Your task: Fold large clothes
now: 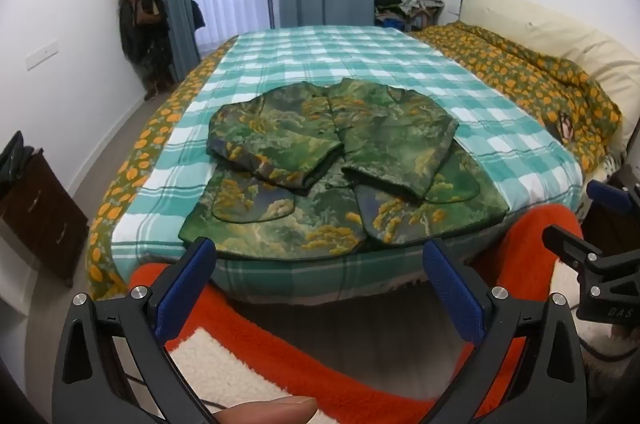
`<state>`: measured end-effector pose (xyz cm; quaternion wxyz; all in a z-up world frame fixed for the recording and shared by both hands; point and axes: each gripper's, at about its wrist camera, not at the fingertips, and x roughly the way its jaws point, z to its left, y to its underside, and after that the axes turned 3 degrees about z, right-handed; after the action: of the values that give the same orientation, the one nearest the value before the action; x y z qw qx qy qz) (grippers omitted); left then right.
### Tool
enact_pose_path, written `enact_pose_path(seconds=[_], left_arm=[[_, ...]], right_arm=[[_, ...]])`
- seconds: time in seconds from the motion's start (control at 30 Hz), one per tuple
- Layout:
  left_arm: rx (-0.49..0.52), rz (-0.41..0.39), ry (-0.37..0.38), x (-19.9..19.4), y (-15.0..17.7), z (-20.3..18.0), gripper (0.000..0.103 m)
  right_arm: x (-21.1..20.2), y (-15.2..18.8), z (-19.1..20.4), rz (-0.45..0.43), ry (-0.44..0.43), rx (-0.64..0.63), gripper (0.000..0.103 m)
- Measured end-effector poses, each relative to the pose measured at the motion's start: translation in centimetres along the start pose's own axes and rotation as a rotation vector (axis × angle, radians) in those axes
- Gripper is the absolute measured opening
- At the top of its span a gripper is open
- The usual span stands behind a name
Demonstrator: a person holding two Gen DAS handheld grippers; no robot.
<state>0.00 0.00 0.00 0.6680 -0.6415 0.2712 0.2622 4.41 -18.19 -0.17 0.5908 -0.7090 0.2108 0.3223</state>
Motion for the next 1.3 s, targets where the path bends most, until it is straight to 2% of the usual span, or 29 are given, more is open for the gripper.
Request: enact_pose_path(seconds=[1.3], left_arm=[[-0.009, -0.006, 0.007, -0.06, 0.14, -0.01, 0.103]], right_arm=[[0.07, 0.19, 0.12, 0.004, -0.002, 0.002, 0.101]])
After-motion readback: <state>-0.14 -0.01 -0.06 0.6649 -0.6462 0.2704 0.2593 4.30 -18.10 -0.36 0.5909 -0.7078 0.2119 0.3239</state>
